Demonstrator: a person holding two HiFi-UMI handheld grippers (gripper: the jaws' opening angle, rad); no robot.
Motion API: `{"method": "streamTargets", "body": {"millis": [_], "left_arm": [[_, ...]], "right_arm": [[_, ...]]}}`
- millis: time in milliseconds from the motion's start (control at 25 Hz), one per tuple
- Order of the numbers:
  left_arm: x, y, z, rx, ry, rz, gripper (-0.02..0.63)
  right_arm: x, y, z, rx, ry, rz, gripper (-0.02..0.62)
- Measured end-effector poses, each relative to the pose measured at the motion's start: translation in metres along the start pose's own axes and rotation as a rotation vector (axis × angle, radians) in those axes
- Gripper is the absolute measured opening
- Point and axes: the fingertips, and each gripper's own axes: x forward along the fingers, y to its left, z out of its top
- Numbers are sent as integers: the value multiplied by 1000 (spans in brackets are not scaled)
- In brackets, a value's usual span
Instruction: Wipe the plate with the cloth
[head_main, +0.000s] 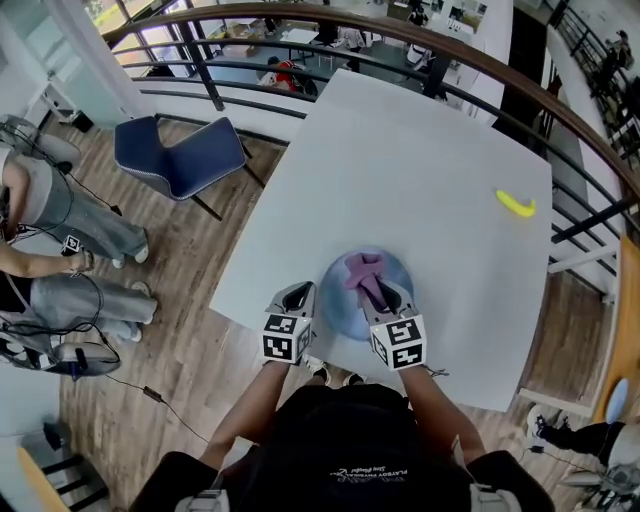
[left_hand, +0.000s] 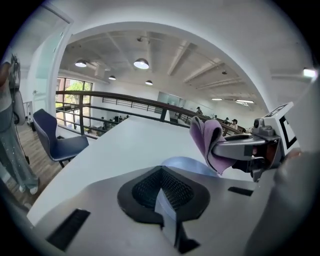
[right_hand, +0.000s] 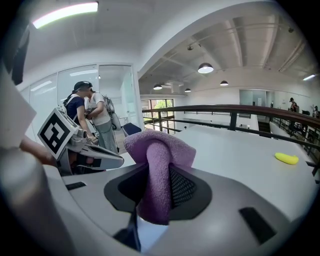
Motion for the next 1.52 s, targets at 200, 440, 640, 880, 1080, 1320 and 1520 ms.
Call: {"method": "streamTargets", "body": {"millis": [200,440,640,880,1080,1320,1520], "left_arm": [[10,5,-20,-64,90,11,12],[30,9,-40,-138,175,23,14],[40,13,-52,-180,226,33,21],[49,13,-73,-258,289,6,144],[58,10,-87,-294,334,-30,144],[65,7,-91,-309,369,-50,144],[65,6,-97,-333,393,-51,133]], "right_arm": [[-2,-2,-3,8,12,4,114],[-2,-10,-11,-10,26,13,114],[0,-12,-12,-6,28,12,114],[3,-14,-19,7,36,13,114],[3,-15,-22,9,44,13,114],[6,-17,-24,18,48,9,114],[4,-14,-26,22,53,2,114]]}}
